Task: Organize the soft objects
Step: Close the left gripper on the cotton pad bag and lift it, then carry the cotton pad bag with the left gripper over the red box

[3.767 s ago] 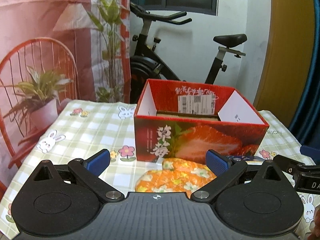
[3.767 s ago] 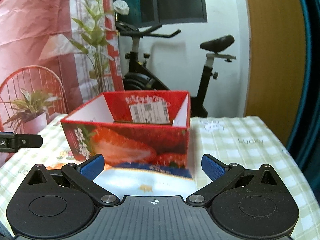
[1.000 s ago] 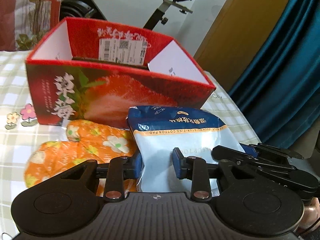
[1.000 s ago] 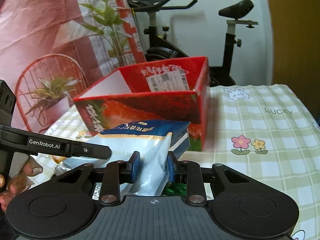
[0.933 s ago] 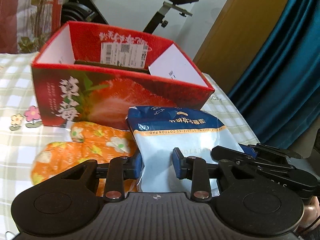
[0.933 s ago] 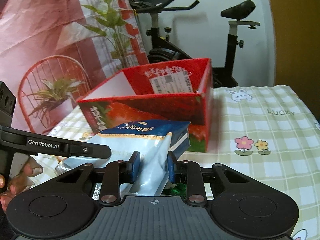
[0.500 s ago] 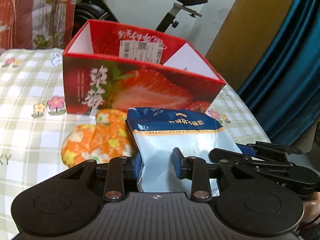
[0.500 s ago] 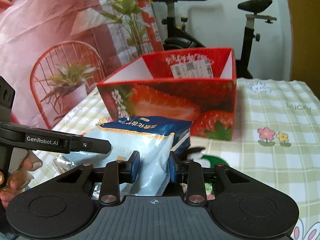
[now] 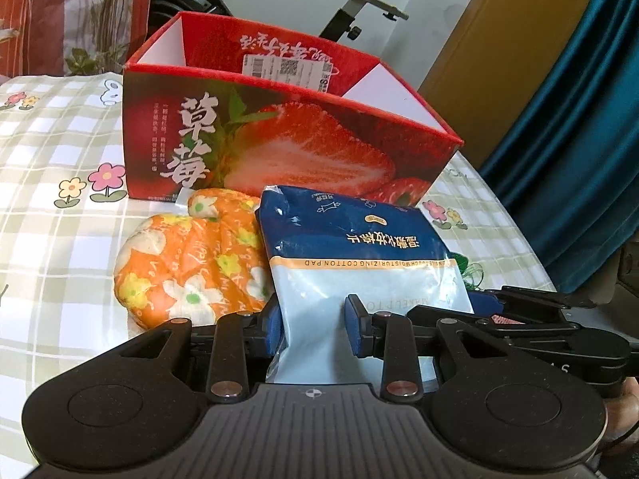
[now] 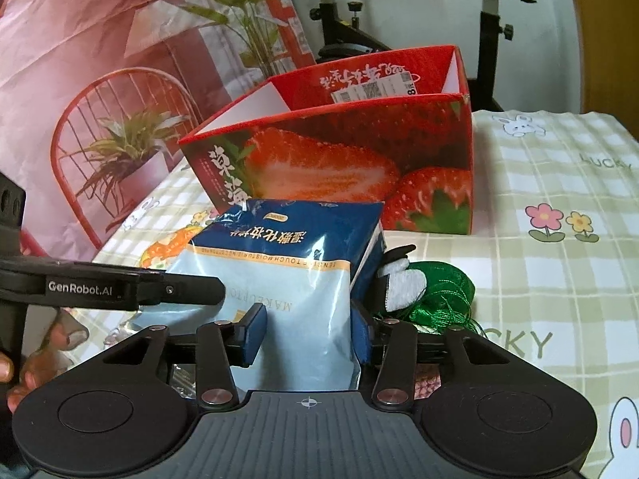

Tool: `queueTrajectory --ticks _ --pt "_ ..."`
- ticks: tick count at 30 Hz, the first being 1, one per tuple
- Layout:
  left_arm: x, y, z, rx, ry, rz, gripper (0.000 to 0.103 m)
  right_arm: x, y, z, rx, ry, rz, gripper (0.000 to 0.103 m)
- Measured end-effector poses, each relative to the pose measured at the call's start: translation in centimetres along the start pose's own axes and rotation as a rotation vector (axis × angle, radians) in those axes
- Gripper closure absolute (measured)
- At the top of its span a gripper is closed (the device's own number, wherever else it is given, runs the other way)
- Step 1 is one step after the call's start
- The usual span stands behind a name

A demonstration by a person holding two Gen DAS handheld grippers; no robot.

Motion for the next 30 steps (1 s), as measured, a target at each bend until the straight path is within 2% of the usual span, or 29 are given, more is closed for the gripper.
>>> queueTrajectory --ticks 8,16,30 --pt "0.4 2.0 -1.5 0.087 -0.027 0.011 0.069 -1.2 2.0 -1.3 0.070 0.034 -0.021 0.069" --pt "2.1 4.8 -3.3 0.189 -0.099 0.001 0.069 -2.7 4.1 -3.0 0.144 0.094 -0.031 0.069" --pt "1.2 3.7 -2.0 0.141 -0.055 0.023 0.069 -2.5 3.3 -1.9 0.105 0.087 -0.018 0.071"
Point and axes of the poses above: each gripper's, at about its wrist camera, not at the fingertips, and y roughly against the way its jaws point, x to its right, z to its underside, the point moved 5 cm from there along -y, roughly the way its jaws point, and after that the axes turned 11 degrees about -y, right-handed, at the moved point
